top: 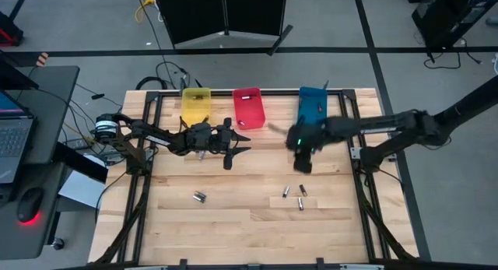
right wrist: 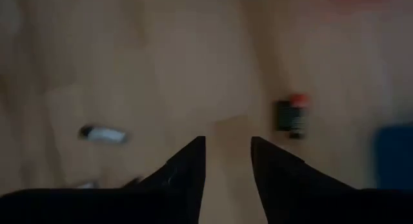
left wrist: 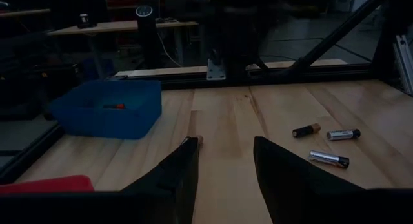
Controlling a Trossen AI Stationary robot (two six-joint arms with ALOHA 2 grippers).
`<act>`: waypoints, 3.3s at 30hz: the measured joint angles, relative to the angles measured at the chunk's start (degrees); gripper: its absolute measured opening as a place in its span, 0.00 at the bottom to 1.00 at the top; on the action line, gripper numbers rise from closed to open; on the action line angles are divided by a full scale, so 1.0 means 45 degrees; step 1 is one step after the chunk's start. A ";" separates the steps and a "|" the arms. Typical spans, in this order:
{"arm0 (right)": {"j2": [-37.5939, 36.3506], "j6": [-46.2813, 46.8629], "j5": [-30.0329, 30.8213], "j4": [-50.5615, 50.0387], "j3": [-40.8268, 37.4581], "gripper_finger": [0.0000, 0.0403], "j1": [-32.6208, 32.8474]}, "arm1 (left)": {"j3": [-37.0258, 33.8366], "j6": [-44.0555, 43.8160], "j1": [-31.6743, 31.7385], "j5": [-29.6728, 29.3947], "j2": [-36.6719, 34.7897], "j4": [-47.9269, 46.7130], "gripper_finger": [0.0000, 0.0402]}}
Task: Sort batteries
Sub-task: Put the silver battery into the red bin
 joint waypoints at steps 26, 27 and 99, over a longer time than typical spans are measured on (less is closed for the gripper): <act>0.5039 -0.5744 -0.0336 0.2112 0.0408 0.51 0.3833 | 0.0005 0.0291 -0.0002 -0.0228 0.0000 -0.0796 0.39; 0.5138 -0.5872 -0.0336 0.2187 0.0408 0.51 0.3829 | 0.0005 0.0291 -0.0001 -0.0228 0.0000 -0.0815 0.39; 0.5573 0.9456 -0.0372 0.4134 -0.0373 0.43 0.4577 | 0.0000 -0.0039 -0.0038 -0.0287 0.0000 -0.1424 0.39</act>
